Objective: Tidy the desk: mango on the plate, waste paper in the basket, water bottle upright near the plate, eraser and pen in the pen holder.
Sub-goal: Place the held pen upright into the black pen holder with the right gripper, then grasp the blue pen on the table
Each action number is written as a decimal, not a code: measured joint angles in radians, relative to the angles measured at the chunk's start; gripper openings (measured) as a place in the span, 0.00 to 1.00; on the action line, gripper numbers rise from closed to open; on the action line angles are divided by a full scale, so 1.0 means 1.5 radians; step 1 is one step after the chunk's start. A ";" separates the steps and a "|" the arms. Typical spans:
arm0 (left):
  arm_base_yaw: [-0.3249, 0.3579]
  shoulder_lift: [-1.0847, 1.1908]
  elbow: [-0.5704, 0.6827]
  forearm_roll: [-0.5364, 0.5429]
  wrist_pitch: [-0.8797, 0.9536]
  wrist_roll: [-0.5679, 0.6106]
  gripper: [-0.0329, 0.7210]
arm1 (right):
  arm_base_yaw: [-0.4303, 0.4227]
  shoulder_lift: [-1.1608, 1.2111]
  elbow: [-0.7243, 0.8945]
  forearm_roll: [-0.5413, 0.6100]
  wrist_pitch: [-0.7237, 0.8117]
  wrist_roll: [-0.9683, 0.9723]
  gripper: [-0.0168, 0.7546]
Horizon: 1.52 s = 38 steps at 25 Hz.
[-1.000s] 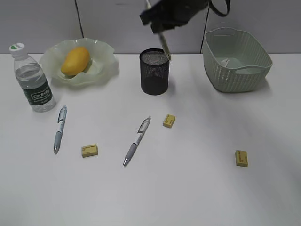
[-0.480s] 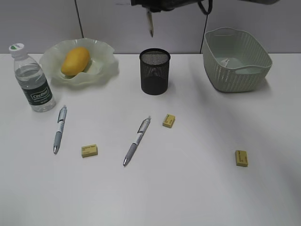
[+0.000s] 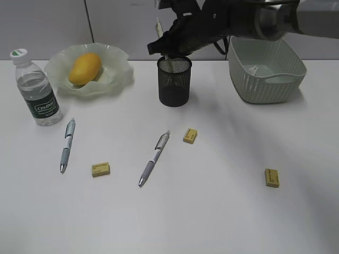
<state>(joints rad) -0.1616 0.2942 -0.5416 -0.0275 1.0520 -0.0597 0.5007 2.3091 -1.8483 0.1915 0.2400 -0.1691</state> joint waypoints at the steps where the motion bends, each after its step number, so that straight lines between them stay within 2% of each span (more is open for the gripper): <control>1: 0.000 0.000 0.000 0.000 0.000 0.000 0.45 | 0.000 0.004 0.000 -0.002 0.008 0.000 0.17; 7: 0.000 0.000 0.000 0.001 0.000 0.000 0.44 | -0.002 0.005 0.001 -0.010 0.033 0.000 0.18; 9: 0.000 0.000 0.000 0.001 0.000 0.000 0.44 | -0.002 0.005 0.001 -0.016 0.034 0.000 0.23; 14: 0.000 0.000 0.000 0.001 0.000 0.000 0.44 | -0.002 0.005 0.001 -0.020 0.033 0.000 0.59; 17: 0.000 0.000 0.000 0.001 0.000 0.000 0.44 | -0.002 0.005 -0.001 -0.021 0.033 0.000 0.70; 22: 0.000 0.000 0.000 0.002 0.000 0.000 0.44 | -0.002 -0.030 -0.002 -0.022 0.066 0.000 0.72; 25: 0.000 0.000 0.000 0.002 0.000 0.000 0.44 | -0.002 -0.081 -0.003 -0.027 0.129 0.000 0.72; 29: 0.000 0.000 0.000 0.002 0.000 0.000 0.44 | -0.002 -0.139 -0.008 -0.045 0.282 0.000 0.71; 34: 0.000 0.000 0.000 0.002 0.000 0.000 0.44 | -0.002 -0.165 -0.009 -0.091 0.520 0.003 0.68; 38: 0.000 0.000 0.000 0.002 0.000 0.000 0.43 | -0.002 -0.166 -0.009 -0.123 0.626 0.012 0.68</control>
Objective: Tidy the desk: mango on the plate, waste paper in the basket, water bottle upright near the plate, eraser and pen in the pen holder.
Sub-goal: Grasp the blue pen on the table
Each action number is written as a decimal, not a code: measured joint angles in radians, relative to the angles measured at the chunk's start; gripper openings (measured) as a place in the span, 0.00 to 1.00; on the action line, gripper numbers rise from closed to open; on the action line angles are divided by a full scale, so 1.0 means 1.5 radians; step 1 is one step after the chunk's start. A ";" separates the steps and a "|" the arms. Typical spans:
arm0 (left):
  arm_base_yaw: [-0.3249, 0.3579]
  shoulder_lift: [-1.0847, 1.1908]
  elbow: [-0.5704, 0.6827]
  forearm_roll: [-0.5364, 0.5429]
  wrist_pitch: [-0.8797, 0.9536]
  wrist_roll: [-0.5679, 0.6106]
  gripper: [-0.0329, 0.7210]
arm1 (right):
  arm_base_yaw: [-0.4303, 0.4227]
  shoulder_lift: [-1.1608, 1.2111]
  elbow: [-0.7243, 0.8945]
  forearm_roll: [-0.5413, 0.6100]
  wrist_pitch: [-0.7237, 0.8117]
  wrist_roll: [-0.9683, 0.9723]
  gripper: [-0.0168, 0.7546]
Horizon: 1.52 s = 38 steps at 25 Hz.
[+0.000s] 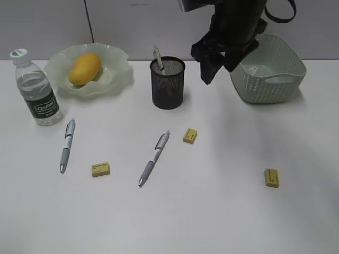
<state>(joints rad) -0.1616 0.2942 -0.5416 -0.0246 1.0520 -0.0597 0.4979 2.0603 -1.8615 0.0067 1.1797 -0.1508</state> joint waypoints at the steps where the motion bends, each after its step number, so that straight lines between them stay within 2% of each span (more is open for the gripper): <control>1: 0.000 0.000 0.000 0.000 0.000 0.000 0.43 | 0.000 -0.002 0.000 0.002 0.009 0.003 0.68; 8: 0.000 0.000 0.000 0.000 0.000 0.000 0.43 | 0.000 -0.074 0.004 0.000 0.018 0.028 0.68; 13: 0.000 0.000 0.000 0.000 0.000 0.000 0.43 | 0.000 -0.181 0.053 -0.001 0.018 0.047 0.68; 19: 0.000 0.000 0.000 0.000 0.000 0.000 0.43 | 0.000 -0.329 0.196 0.008 0.018 0.061 0.68; 27: 0.000 0.000 0.000 0.003 0.000 0.000 0.43 | 0.000 -0.524 0.442 0.008 0.014 0.070 0.68; 38: 0.000 0.000 0.000 0.003 0.000 0.000 0.43 | 0.000 -0.750 0.690 0.003 -0.082 0.072 0.68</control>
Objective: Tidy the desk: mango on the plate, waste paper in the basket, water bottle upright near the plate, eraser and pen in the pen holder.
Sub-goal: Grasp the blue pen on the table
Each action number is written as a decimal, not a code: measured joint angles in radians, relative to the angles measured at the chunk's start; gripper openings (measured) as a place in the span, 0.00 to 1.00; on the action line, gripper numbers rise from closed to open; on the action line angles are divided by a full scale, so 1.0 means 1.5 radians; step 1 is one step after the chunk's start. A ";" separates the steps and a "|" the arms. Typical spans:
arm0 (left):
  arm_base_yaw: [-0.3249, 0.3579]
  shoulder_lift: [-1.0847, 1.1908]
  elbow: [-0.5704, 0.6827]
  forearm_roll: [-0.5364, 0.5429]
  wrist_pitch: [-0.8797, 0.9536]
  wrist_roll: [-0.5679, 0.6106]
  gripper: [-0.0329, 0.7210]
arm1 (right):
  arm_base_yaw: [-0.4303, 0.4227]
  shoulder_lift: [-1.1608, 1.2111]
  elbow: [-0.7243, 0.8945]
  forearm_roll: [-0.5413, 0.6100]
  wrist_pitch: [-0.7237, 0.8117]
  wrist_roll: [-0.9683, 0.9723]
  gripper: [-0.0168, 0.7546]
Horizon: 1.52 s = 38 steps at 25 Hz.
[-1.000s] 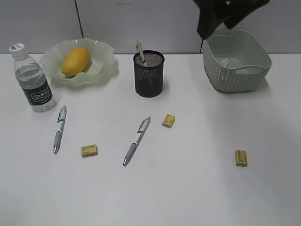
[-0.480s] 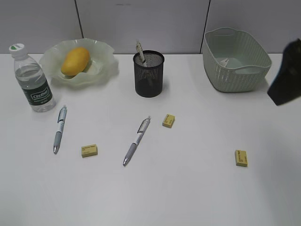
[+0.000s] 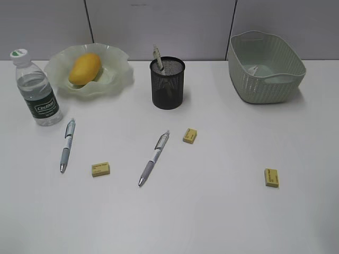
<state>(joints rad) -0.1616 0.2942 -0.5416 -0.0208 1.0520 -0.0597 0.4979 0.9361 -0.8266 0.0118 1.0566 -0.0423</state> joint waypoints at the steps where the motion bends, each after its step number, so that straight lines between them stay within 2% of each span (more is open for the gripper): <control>1: 0.000 0.000 0.000 0.000 0.000 0.000 0.43 | 0.000 -0.020 0.019 0.000 -0.010 0.000 0.67; 10: 0.000 0.000 0.000 0.001 -0.013 0.001 0.43 | 0.000 -0.174 0.146 -0.001 -0.070 0.001 0.67; 16: 0.000 0.051 -0.008 -0.009 -0.115 0.001 0.45 | 0.000 -0.246 0.195 0.000 -0.080 0.001 0.67; 24: 0.000 0.294 -0.056 -0.051 -0.199 0.001 0.54 | 0.000 -0.270 0.194 0.000 -0.084 0.001 0.61; 31: -0.001 0.562 -0.177 -0.087 -0.210 0.001 0.55 | 0.000 -0.270 0.194 0.000 -0.085 0.001 0.60; 34: -0.025 0.648 -0.229 -0.098 -0.210 0.001 0.55 | 0.000 -0.270 0.194 0.000 -0.085 0.001 0.60; 38: -0.080 0.749 -0.298 -0.083 -0.210 -0.001 0.56 | 0.000 -0.270 0.194 0.000 -0.085 0.001 0.60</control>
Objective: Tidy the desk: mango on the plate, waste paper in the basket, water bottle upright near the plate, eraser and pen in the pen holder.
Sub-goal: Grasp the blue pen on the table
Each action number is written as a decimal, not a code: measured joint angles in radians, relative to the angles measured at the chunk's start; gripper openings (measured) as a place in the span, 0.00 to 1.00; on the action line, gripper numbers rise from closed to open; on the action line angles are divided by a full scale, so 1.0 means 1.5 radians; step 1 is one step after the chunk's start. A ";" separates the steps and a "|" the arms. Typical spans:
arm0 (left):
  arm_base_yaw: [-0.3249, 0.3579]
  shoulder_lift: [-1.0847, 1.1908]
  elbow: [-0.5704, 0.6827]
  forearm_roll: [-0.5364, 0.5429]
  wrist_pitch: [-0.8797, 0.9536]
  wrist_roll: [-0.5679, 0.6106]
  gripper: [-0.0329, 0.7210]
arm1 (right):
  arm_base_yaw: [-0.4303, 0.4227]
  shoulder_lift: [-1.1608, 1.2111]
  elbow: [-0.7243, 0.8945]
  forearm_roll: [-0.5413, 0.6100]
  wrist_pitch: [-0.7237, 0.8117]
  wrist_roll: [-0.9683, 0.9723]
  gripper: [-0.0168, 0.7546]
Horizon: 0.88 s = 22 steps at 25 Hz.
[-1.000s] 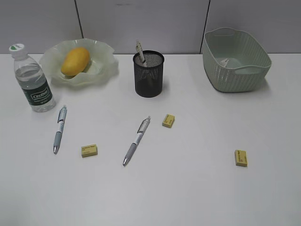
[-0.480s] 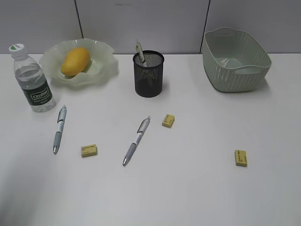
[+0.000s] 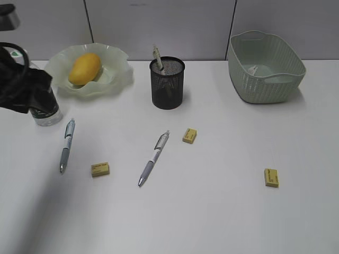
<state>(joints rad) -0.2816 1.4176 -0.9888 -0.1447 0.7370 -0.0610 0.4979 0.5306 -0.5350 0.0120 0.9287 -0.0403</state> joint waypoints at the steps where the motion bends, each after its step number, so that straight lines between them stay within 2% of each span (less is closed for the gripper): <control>1: -0.009 0.027 -0.014 0.003 0.000 -0.007 0.56 | 0.000 0.000 0.000 0.000 0.000 0.000 0.60; 7: -0.014 0.175 -0.099 0.023 0.048 -0.044 0.56 | 0.000 0.000 0.000 0.000 0.000 0.000 0.60; 15: -0.014 0.293 -0.157 0.096 0.057 -0.046 0.56 | 0.000 0.000 0.000 0.000 0.000 0.000 0.60; 19: -0.014 0.333 -0.182 0.103 0.062 -0.046 0.56 | 0.000 0.000 0.000 0.000 0.000 0.000 0.59; 22: -0.014 0.360 -0.204 0.104 0.064 -0.046 0.61 | 0.000 0.000 0.000 0.000 -0.001 0.000 0.59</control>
<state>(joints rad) -0.3025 1.9575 -1.2946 0.0107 0.8327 -0.1306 0.4979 0.5306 -0.5350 0.0120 0.9275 -0.0403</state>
